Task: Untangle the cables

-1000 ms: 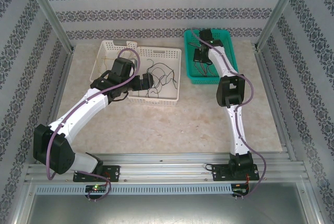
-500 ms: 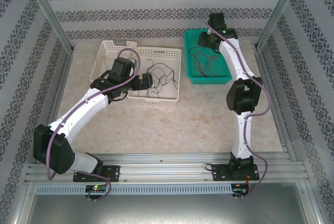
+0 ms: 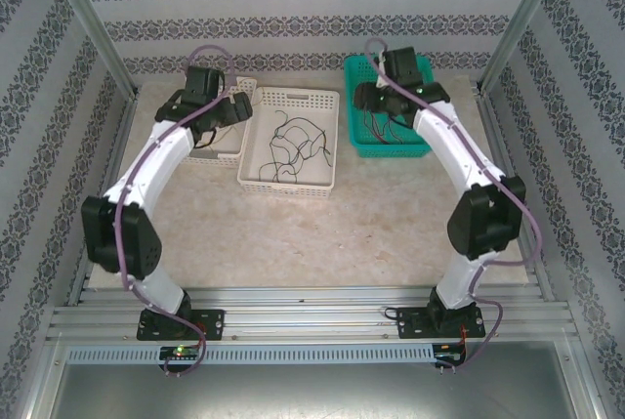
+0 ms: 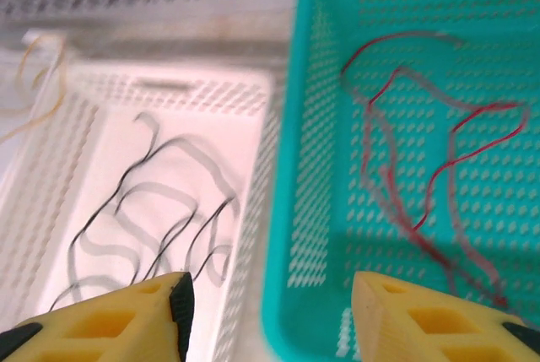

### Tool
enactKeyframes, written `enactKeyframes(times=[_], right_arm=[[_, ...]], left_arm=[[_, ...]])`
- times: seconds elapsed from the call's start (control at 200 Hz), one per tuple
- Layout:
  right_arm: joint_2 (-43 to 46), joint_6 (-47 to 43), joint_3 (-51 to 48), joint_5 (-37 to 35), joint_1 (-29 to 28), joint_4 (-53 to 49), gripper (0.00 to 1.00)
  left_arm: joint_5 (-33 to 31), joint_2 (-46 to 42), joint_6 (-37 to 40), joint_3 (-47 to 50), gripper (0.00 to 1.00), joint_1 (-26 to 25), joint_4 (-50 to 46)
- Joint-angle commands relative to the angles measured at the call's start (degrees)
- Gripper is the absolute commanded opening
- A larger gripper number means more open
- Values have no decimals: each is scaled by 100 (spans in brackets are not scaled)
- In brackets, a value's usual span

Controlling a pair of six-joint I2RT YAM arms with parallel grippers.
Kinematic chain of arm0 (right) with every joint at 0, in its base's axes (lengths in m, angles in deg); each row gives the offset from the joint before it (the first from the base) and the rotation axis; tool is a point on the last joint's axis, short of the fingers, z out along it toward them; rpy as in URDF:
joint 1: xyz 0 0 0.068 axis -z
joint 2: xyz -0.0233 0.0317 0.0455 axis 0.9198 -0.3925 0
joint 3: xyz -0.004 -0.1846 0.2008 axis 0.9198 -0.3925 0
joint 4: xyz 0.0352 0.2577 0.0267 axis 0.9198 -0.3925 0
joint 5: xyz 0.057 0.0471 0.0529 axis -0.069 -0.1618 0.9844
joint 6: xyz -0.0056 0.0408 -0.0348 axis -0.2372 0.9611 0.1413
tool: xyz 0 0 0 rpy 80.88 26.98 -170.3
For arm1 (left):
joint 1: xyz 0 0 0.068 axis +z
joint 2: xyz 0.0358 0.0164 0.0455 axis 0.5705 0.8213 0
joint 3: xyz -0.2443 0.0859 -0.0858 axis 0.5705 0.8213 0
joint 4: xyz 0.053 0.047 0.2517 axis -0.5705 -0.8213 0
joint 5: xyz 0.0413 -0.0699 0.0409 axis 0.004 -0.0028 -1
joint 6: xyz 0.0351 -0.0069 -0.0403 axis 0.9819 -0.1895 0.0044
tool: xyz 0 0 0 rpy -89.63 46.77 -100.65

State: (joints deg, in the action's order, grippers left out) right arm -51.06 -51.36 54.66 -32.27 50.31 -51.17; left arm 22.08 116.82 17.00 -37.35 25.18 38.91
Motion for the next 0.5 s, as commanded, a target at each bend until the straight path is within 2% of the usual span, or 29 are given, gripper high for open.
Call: enactKeyframes(times=[0.0, 0.14, 0.245, 0.495], right_arm=[[889, -32, -832, 220, -178, 699, 54], [1823, -17, -1860, 279, -426, 950, 55], [2477, -28, -2459, 198, -547, 1014, 56], [3508, -67, -3277, 74, -696, 900, 56]], left_arm=[[-270, 606, 168, -548, 100, 107, -657], [-500, 1380, 203, -1157, 100, 171, -916], [-538, 1738, 190, -1261, 100, 217, -895], [-599, 2380, -76, -1311, 99, 500, -779]])
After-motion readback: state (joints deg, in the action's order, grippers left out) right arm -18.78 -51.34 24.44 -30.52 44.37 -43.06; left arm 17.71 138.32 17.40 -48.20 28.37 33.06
